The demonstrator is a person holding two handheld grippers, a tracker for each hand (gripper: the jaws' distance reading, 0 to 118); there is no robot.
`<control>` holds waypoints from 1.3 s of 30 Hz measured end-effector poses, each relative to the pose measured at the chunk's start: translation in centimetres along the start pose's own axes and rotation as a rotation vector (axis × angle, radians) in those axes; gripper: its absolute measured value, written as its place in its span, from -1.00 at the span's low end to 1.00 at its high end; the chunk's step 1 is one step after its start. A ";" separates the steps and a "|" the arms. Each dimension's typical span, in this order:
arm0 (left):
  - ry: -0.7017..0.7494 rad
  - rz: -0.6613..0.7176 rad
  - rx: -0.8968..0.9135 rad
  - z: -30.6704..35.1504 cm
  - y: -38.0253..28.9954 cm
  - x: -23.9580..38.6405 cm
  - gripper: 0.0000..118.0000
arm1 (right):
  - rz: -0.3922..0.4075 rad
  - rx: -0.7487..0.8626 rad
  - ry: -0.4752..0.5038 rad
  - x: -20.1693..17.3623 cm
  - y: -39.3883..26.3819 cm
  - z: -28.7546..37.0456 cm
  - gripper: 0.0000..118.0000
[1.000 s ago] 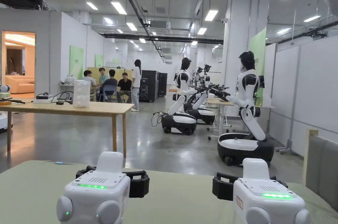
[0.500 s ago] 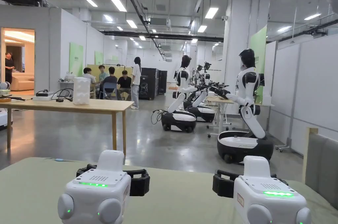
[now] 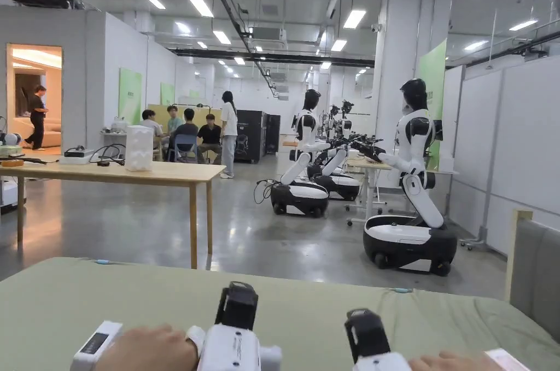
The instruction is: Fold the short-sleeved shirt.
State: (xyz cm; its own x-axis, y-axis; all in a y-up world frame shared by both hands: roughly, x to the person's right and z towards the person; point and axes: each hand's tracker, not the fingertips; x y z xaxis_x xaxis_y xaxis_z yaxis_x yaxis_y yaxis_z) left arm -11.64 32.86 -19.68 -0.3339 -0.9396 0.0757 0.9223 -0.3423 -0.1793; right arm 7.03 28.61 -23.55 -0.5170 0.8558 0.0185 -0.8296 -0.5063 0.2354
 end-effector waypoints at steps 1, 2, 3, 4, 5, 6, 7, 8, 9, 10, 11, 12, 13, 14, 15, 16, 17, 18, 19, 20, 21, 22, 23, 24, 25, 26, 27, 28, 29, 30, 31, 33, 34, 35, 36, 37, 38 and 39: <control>-0.022 -0.008 -0.014 -1.2 -0.6 2.1 1.00 | 0.099 -0.026 0.005 -1.2 -0.1 -0.2 1.00; -0.055 0.068 -0.009 -1.4 -0.7 2.2 1.00 | 0.064 -0.058 0.012 -1.5 -0.3 -0.5 1.00; -0.110 0.237 -0.006 -1.4 -1.1 1.6 1.00 | -0.113 -0.064 0.044 -0.8 -0.8 -0.5 1.00; -0.153 0.409 -0.016 -1.5 -1.6 0.7 1.00 | -0.276 -0.069 0.053 -0.3 -1.7 -0.4 1.00; -0.206 0.641 -0.015 -2.0 -3.1 -0.7 1.00 | -0.529 -0.100 0.047 1.2 -2.8 -0.4 1.00; -0.241 0.871 -0.011 -2.4 -4.6 -2.1 1.00 | -0.755 -0.121 0.053 2.7 -4.1 -0.5 1.00; -0.265 1.107 -0.009 -2.8 -6.3 -3.4 1.00 | -0.997 -0.131 0.051 4.3 -5.6 -0.4 1.00; -0.295 1.396 0.002 -3.0 -8.3 -4.5 1.00 | -1.266 -0.123 0.034 6.3 -7.5 0.0 1.00; -0.276 1.643 0.026 -2.2 -10.1 -6.3 1.00 | -1.523 -0.115 0.008 7.3 -9.2 0.4 1.00; -0.283 1.836 0.071 -2.0 -11.5 -6.8 1.00 | -1.737 -0.103 0.005 7.9 -10.6 0.7 1.00; -0.268 2.020 0.106 -1.8 -12.7 -6.9 1.00 | -1.960 -0.066 0.033 7.9 -11.9 1.1 1.00; -0.238 2.098 0.114 -1.7 -13.0 -6.7 1.00 | -2.144 -0.014 0.050 8.2 -12.7 1.6 1.00; -0.222 2.124 0.133 -1.3 -13.0 -6.9 1.00 | -2.254 0.015 0.058 7.9 -13.0 1.9 1.00; -0.190 2.113 0.126 -1.3 -12.8 -6.8 1.00 | -2.302 0.006 0.069 7.7 -13.1 2.0 1.00; -0.148 2.064 0.100 -1.2 -12.4 -6.7 1.00 | -2.310 -0.032 0.074 7.7 -13.0 2.1 1.00; -0.125 2.003 0.094 -1.1 -12.1 -6.5 1.00 | -2.270 -0.065 0.054 7.4 -12.8 1.9 1.00; -0.119 1.944 0.093 -0.9 -11.5 -6.5 1.00 | -2.249 -0.069 0.037 7.3 -12.5 2.0 1.00; -0.114 1.910 0.080 -0.8 -11.3 -6.2 1.00 | -2.213 -0.068 0.022 7.3 -12.4 2.2 1.00; -0.112 1.899 0.064 -0.8 -11.2 -6.1 1.00 | -2.189 -0.063 0.027 7.3 -12.4 2.3 1.00; -0.118 1.921 0.060 -0.8 -11.3 -6.0 1.00 | -2.166 -0.079 0.021 7.5 -12.0 2.4 1.00; -0.125 1.928 0.062 -0.8 -11.3 -5.8 1.00 | -2.165 -0.083 0.018 7.6 -11.8 2.4 1.00; -0.139 1.941 0.058 -0.9 -11.4 -5.8 1.00 | -2.161 -0.086 0.020 7.7 -11.8 2.4 1.00; -0.156 1.947 0.047 -1.0 -11.4 -5.7 1.00 | -2.155 -0.094 0.031 7.9 -11.8 2.4 1.00; -0.160 1.946 0.037 -0.9 -11.4 -5.7 1.00 | -2.147 -0.084 0.033 8.4 -11.3 3.2 0.99; -0.162 1.943 0.031 -0.9 -11.4 -5.7 0.98 | -2.135 -0.071 0.032 8.5 -11.1 3.6 0.85; -0.172 1.939 0.038 -0.6 -11.5 -5.6 0.79 | -2.110 -0.062 0.012 8.6 -10.9 3.9 0.43; -0.172 1.936 0.047 -0.4 -11.4 -5.6 -0.02 | -2.058 -0.115 -0.022 8.9 -10.5 3.9 -0.60; -0.175 1.923 0.041 -0.4 -11.1 -5.7 -0.95 | -2.023 -0.160 -0.039 8.9 -10.4 3.2 -0.97; -0.159 1.885 -0.040 -1.0 -10.8 -5.5 -1.00 | -2.035 -0.133 -0.064 8.6 -10.5 3.5 -0.97; -0.153 1.915 0.022 -0.7 -10.9 -5.1 -1.00 | -2.049 -0.080 -0.037 8.6 -10.7 3.7 -0.97; -0.159 1.918 0.032 -0.7 -11.0 -5.0 -1.00 | -2.052 -0.076 -0.022 8.7 -10.6 3.7 -0.97; -0.160 1.922 0.021 -0.8 -10.9 -4.9 -1.00 | -2.045 -0.087 -0.014 8.2 -10.4 2.6 -0.97; -0.157 1.919 0.018 -0.8 -11.0 -4.7 -1.00 | -2.041 -0.074 -0.009 8.4 -10.1 2.5 -0.97; -0.148 1.916 0.010 -0.7 -11.3 -4.4 -1.00 | -2.037 -0.063 -0.002 8.7 -9.6 2.4 -0.97; -0.144 1.915 0.000 -0.5 -11.9 -4.0 -1.00 | -2.030 -0.047 0.006 9.0 -8.6 2.5 -0.97; -0.141 1.917 -0.011 -0.4 -12.8 -3.7 -1.00 | -2.022 -0.029 0.017 9.4 -7.8 2.3 -0.97; -0.134 1.920 -0.028 -0.2 -13.6 -3.2 -1.00 | -2.014 -0.002 0.035 9.9 -6.8 1.9 -0.97; -0.122 1.922 -0.053 0.1 -14.6 -2.6 -1.00 | -2.007 0.027 0.057 10.5 -5.4 1.5 -0.97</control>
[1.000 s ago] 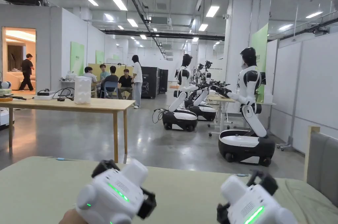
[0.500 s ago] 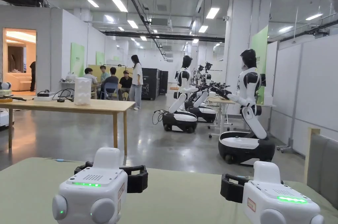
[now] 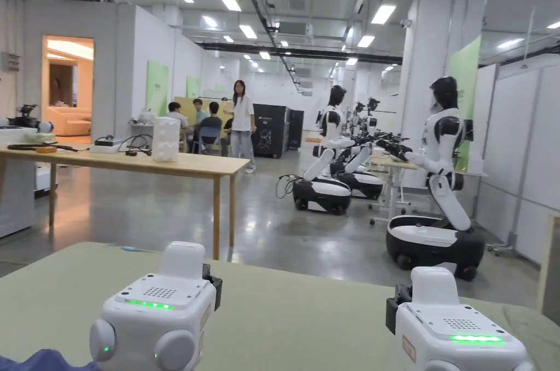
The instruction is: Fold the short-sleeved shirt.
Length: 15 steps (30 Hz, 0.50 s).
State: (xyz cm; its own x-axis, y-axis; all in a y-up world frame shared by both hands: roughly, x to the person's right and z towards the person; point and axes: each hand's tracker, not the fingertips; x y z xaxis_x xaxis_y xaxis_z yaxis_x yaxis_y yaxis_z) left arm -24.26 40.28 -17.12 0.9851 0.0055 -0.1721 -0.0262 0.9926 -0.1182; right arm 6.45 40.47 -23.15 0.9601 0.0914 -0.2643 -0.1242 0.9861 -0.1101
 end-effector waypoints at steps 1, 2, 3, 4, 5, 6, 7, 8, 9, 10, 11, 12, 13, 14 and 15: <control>0.024 -0.003 -0.008 0.3 -0.2 -1.2 -1.00 | 0.009 0.001 0.022 -1.3 -0.2 -0.4 -0.97; 0.059 -0.003 -0.020 0.7 -0.4 -3.1 -1.00 | 0.018 0.005 0.057 -3.1 -0.3 -0.9 -0.97; 0.095 -0.007 -0.033 1.0 -0.8 -4.8 -1.00 | 0.016 0.007 0.097 -5.0 -0.4 -1.4 -0.97; 0.130 -0.013 -0.046 1.3 -1.2 -6.4 -1.00 | 0.013 0.003 0.134 -6.7 -0.5 -1.7 -0.97; 0.173 -0.018 -0.066 1.5 -1.7 -8.3 -1.00 | 0.009 -0.002 0.176 -8.8 -0.5 -1.9 -0.97; 0.216 -0.014 -0.093 1.9 -2.1 -10.7 -1.00 | 0.004 -0.006 0.225 -11.0 -0.8 -2.1 -0.97; 0.244 -0.002 -0.133 1.8 -2.6 -12.6 -1.00 | 0.002 -0.011 0.265 -12.6 -1.0 -2.3 -0.97; 0.279 0.014 -0.193 1.6 -3.2 -14.9 -1.00 | 0.004 -0.019 0.306 -14.4 -1.4 -2.5 -0.97; 0.286 0.037 -0.302 0.9 -4.0 -16.9 -1.00 | 0.000 -0.027 0.339 -15.9 -2.4 -3.7 -0.97; 0.272 0.071 -0.398 0.3 -4.8 -19.2 -1.00 | -0.004 -0.031 0.367 -17.1 -2.9 -4.0 -0.97; 0.251 0.101 -0.491 -0.4 -5.7 -21.0 -1.00 | -0.006 -0.036 0.390 -18.1 -3.3 -4.2 -0.97; 0.229 0.125 -0.566 -1.1 -7.1 -22.4 -1.00 | -0.006 -0.043 0.405 -18.9 -3.7 -4.5 -0.97; 0.245 0.129 -0.598 -1.8 -8.2 -23.3 -1.00 | -0.004 -0.048 0.417 -19.5 -3.8 -4.0 -0.97; 0.239 0.125 -0.626 -2.4 -9.4 -24.4 -1.00 | -0.002 -0.056 0.433 -20.1 -4.2 -4.3 -0.97; 0.230 0.123 -0.628 -3.3 -10.6 -24.9 -1.00 | 0.005 -0.063 0.442 -20.5 -4.6 -4.7 -0.97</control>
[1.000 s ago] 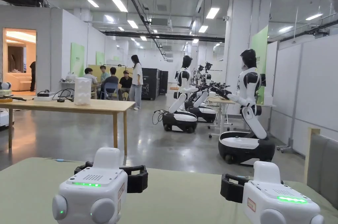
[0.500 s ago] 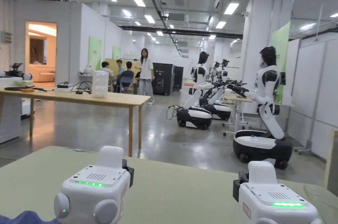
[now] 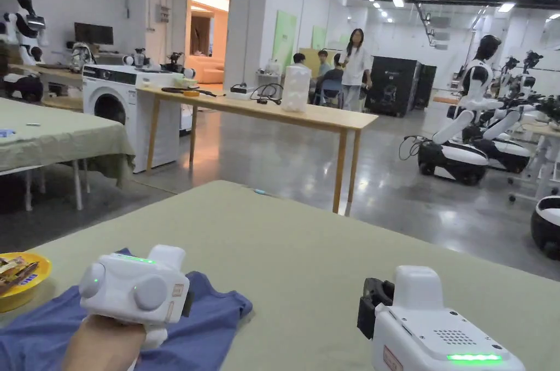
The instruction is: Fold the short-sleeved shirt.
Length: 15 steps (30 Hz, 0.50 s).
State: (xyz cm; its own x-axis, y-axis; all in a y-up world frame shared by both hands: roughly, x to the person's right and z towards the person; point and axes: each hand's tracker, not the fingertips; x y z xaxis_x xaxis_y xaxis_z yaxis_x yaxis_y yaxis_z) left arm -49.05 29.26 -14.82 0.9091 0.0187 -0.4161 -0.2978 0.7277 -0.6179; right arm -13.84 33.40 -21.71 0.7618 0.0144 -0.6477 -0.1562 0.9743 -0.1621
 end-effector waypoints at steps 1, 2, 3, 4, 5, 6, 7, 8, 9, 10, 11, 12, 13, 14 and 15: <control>-0.017 0.015 -0.013 -1.5 -0.2 -0.4 -1.00 | 0.007 -0.007 0.004 -0.1 -0.3 -0.5 -0.97; -0.043 0.041 -0.022 -3.0 -0.3 -0.7 -0.83 | 0.016 -0.011 0.008 -0.6 -0.1 0.2 -0.97; -0.039 0.036 -0.018 -4.4 -0.6 -0.7 0.04 | 0.026 -0.021 0.013 -0.6 -0.3 0.0 -0.97; -0.031 0.027 -0.036 -6.0 -0.6 -0.5 0.91 | 0.032 -0.033 0.013 -0.5 -0.5 -0.3 -0.97; -0.026 -0.007 -0.088 -8.1 -0.7 -0.3 0.98 | 0.035 -0.045 0.017 -0.4 -0.9 -0.7 -0.97; -0.017 0.006 -0.045 -9.0 -0.9 -0.3 0.97 | 0.037 -0.055 0.020 -0.2 -1.3 -0.8 -0.97; 0.003 -0.017 -0.059 -10.1 -1.1 -0.1 0.99 | 0.038 -0.064 0.019 0.0 -1.7 -1.0 -0.97; 0.018 -0.029 -0.078 -11.6 -1.2 -0.1 0.99 | 0.040 -0.077 0.015 0.3 -2.1 -1.3 -0.97; 0.016 -0.034 -0.086 -13.0 -1.3 -0.1 0.99 | 0.042 -0.089 0.012 0.7 -2.6 -1.6 -0.97; 0.008 -0.036 -0.104 -14.3 -1.5 -0.1 0.99 | 0.044 -0.100 0.005 0.9 -2.8 -1.6 -0.97; 0.000 -0.035 -0.149 -17.2 -1.1 0.1 0.99 | 0.045 -0.111 -0.004 1.3 -3.2 -1.8 -0.97; -0.006 -0.028 -0.183 -19.0 -1.3 0.1 0.99 | 0.039 -0.125 -0.011 1.7 -3.6 -2.1 -0.97; -0.020 -0.015 -0.210 -20.3 -1.8 0.0 0.98 | 0.027 -0.142 -0.016 2.2 -4.0 -2.5 -0.97; -0.023 -0.001 -0.252 -21.5 -2.4 -0.2 0.96 | 0.014 -0.159 -0.025 2.9 -4.6 -3.0 -0.97; -0.023 0.006 -0.320 -23.7 -2.9 -0.5 0.95 | 0.006 -0.173 -0.033 3.3 -5.0 -3.4 -0.97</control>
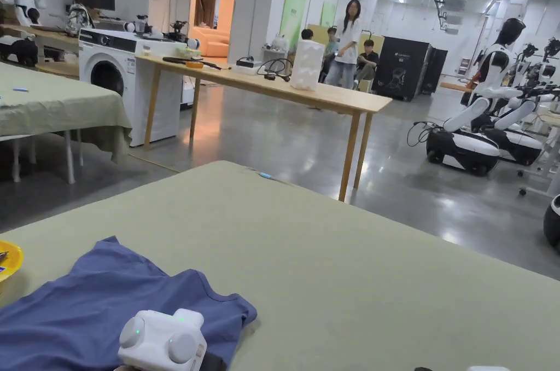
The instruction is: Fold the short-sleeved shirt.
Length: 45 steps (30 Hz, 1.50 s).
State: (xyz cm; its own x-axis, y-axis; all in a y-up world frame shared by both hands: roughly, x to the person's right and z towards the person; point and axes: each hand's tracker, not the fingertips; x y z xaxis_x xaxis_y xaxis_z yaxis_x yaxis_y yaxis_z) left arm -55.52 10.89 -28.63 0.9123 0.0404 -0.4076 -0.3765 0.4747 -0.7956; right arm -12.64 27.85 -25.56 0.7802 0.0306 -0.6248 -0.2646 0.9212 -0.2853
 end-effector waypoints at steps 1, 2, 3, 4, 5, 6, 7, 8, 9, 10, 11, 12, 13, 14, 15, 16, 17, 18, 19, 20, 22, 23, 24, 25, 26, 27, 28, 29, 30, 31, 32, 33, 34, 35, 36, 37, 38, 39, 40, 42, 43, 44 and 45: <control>-0.002 0.004 -0.031 -0.9 -0.4 -0.4 0.96 | -0.002 -0.010 -0.008 0.3 -0.2 -0.3 -0.97; -0.026 0.031 0.067 -0.1 -0.2 -0.8 0.95 | -0.005 -0.019 -0.014 0.6 -0.5 -0.6 -0.97; -0.035 0.063 0.044 0.3 0.4 -1.2 0.75 | -0.008 -0.025 -0.020 1.0 -0.7 -1.0 -0.97; -0.022 0.042 0.070 1.8 0.1 -0.7 0.40 | -0.016 -0.029 -0.024 1.2 -0.9 -1.2 -0.97; -0.016 0.021 0.095 2.9 -0.1 -0.7 0.27 | -0.030 -0.036 -0.027 1.4 -1.0 -1.4 -0.97; 0.018 0.011 0.139 3.5 -0.3 -0.7 0.12 | -0.045 -0.040 -0.028 1.5 -1.0 -1.5 -0.97; 0.001 0.018 0.124 3.8 -0.5 -0.8 -0.04 | -0.058 -0.040 -0.027 1.4 -1.0 -1.3 -0.97; -0.012 0.030 0.096 3.6 0.0 -1.2 -0.51 | -0.069 -0.035 -0.023 1.5 -1.0 -1.1 -0.97; -0.011 0.051 0.111 3.6 0.2 -1.6 -0.86 | -0.079 -0.030 -0.024 1.6 -1.0 -0.8 -0.97; -0.050 0.085 0.099 3.6 0.2 -1.7 -0.86 | -0.088 -0.028 -0.025 1.7 -1.0 -0.5 -0.97; -0.039 0.081 0.104 3.8 0.1 -1.6 -0.87 | -0.101 -0.026 -0.023 1.9 -1.1 -0.3 -0.97; -0.041 0.082 0.129 4.1 0.2 -1.2 -0.87 | -0.114 -0.024 -0.024 2.2 -1.2 0.2 -0.97; -0.062 0.079 0.160 4.8 0.3 -0.7 -0.88 | -0.118 -0.022 -0.024 2.4 -1.1 0.8 -0.97; -0.102 0.094 0.208 5.9 0.5 0.2 -0.88 | -0.122 -0.014 -0.028 2.8 -1.2 1.5 -0.97; -0.142 0.097 0.238 6.9 1.0 1.4 -0.88 | -0.120 -0.006 -0.036 3.1 -1.1 2.2 -0.97; -0.166 0.072 0.251 7.8 1.2 3.2 -0.88 | -0.119 0.001 -0.048 3.6 -1.0 2.9 -0.97; -0.170 0.036 0.257 8.5 1.6 4.8 -0.88 | -0.124 0.005 -0.055 4.1 -1.0 3.5 -0.97; -0.180 -0.006 0.273 9.3 2.0 6.8 -0.88 | -0.132 0.009 -0.065 4.7 -1.0 4.3 -0.97; -0.204 -0.026 0.295 10.1 2.5 8.8 -0.88 | -0.143 0.016 -0.081 5.4 -1.0 5.2 -0.97; -0.250 -0.031 0.315 11.1 2.6 11.1 -0.88 | -0.152 0.027 -0.096 6.1 -1.0 6.1 -0.97; -0.327 -0.058 0.354 13.0 3.1 15.9 -0.88 | -0.161 0.044 -0.125 7.6 -1.1 8.0 -0.97; -0.371 -0.094 0.362 13.9 3.2 18.8 -0.88 | -0.167 0.052 -0.146 8.7 -1.4 8.8 -0.97; -0.408 -0.127 0.375 14.7 3.4 21.8 -0.88 | -0.172 0.056 -0.161 9.8 -1.6 9.7 -0.97; -0.448 -0.153 0.391 15.6 3.3 24.8 -0.88 | -0.178 0.060 -0.178 10.7 -1.7 10.7 -0.97; -0.492 -0.173 0.395 16.4 3.2 27.6 -0.88 | -0.182 0.064 -0.199 11.7 -1.8 11.6 -0.97; -0.553 -0.197 0.394 17.2 2.9 30.9 -0.88 | -0.187 0.072 -0.226 12.5 -1.7 13.0 -0.97; -0.604 -0.231 0.385 18.0 2.1 34.3 -0.88 | -0.192 0.078 -0.247 13.6 -1.8 14.2 -0.97; -0.636 -0.262 0.384 18.6 1.5 37.3 -0.88 | -0.193 0.083 -0.263 14.5 -2.0 15.2 -0.97; -0.667 -0.311 0.378 19.3 0.6 40.9 -0.88 | -0.193 0.087 -0.293 15.7 -2.2 16.2 -0.97; -0.691 -0.356 0.364 19.6 -0.4 44.0 -0.88 | -0.195 0.088 -0.314 16.7 -2.5 17.1 -0.97; -0.713 -0.402 0.354 19.7 -1.6 47.4 -0.88 | -0.201 0.089 -0.328 17.9 -3.0 18.0 -0.97; -0.727 -0.446 0.330 19.6 -3.0 50.5 -0.88 | -0.210 0.088 -0.345 19.0 -3.5 18.8 -0.97; -0.730 -0.488 0.302 19.2 -4.4 53.4 -0.88 | -0.221 0.083 -0.368 20.2 -4.1 19.6 -0.97; -0.717 -0.525 0.274 18.6 -5.7 55.7 -0.88 | -0.232 0.079 -0.384 21.3 -4.7 19.9 -0.97; -0.681 -0.575 0.250 17.3 -7.3 58.0 -0.88 | -0.245 0.071 -0.400 22.5 -5.4 20.5 -0.97; -0.642 -0.622 0.233 16.1 -8.6 59.7 -0.88 | -0.254 0.065 -0.416 23.4 -6.0 21.0 -0.97; -0.603 -0.667 0.202 14.5 -10.1 61.2 -0.88 | -0.262 0.060 -0.436 24.3 -6.7 21.5 -0.97; -0.569 -0.673 0.166 12.9 -11.3 62.1 -0.88 | -0.274 0.054 -0.453 25.3 -7.4 21.8 -0.97; -0.554 -0.677 0.136 11.4 -12.2 62.6 -0.88 | -0.290 0.049 -0.458 26.1 -8.0 22.2 -0.97; -0.550 -0.654 0.120 9.9 -13.3 62.9 -0.88 | -0.318 0.040 -0.474 27.3 -9.0 22.8 -0.97; -0.554 -0.642 0.134 9.9 -13.6 62.8 -0.87 | -0.325 0.036 -0.475 28.3 -10.0 22.4 -0.97; -0.576 -0.619 0.170 9.9 -13.5 62.1 -0.85 | -0.331 0.034 -0.477 28.9 -10.5 22.3 -0.97; -0.580 -0.607 0.189 10.4 -13.3 61.6 -0.73 | -0.330 0.030 -0.475 29.2 -10.7 22.4 -0.97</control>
State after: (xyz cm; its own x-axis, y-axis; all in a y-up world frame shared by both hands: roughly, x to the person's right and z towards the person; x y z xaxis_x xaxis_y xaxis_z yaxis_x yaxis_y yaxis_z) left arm 7.41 16.15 -38.49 0.9046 0.1504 0.3989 0.1896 0.6961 -0.6924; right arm 25.66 27.54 -24.44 0.9894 -0.0960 -0.1094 0.0469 0.9218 -0.3849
